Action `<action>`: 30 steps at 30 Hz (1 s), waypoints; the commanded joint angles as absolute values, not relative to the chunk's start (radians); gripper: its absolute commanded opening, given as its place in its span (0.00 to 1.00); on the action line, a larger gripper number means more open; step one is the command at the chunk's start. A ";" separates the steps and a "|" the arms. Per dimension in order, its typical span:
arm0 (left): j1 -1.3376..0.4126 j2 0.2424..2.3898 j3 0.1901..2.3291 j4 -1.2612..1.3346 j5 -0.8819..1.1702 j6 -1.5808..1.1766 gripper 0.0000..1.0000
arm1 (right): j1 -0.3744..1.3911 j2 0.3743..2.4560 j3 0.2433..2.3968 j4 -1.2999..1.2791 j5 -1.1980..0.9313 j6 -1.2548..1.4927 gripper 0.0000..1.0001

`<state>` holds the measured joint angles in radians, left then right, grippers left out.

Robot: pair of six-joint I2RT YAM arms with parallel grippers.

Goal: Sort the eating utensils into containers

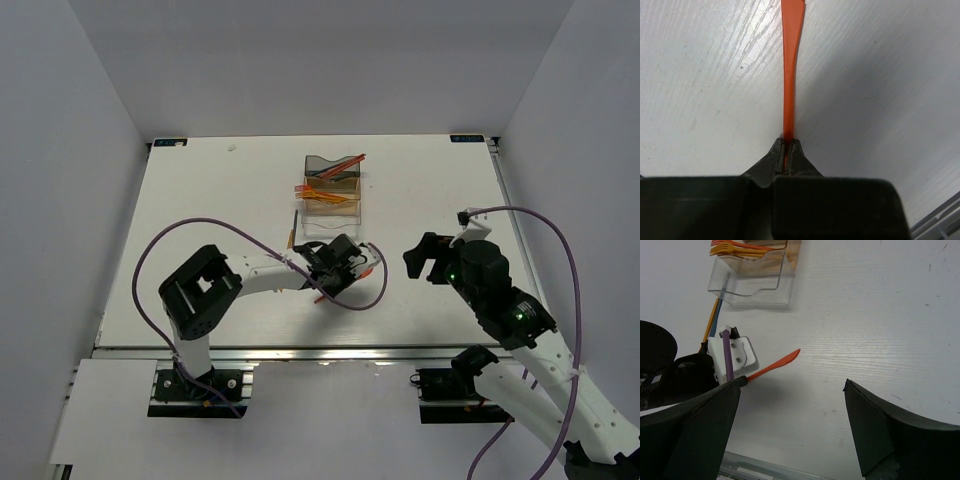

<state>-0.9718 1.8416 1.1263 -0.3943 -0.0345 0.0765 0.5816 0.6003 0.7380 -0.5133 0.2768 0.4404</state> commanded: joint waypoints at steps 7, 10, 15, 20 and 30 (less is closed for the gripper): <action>-0.980 1.651 1.016 -0.316 -0.063 -0.058 0.00 | 0.578 0.508 0.718 -0.469 0.402 0.577 0.89; -0.980 1.573 0.985 -0.281 -0.040 -0.058 0.00 | 0.577 0.492 0.703 -0.439 0.402 0.584 0.89; -0.980 1.411 0.939 -0.207 -0.008 -0.055 0.00 | 0.577 0.566 0.644 -0.355 0.301 0.639 0.89; -0.982 1.324 0.923 -0.128 -0.071 -0.071 0.00 | 0.578 0.583 0.474 0.060 0.010 0.854 0.86; -0.982 1.316 0.973 -0.112 -0.066 -0.060 0.00 | 0.595 0.710 0.446 0.357 -0.101 0.927 0.83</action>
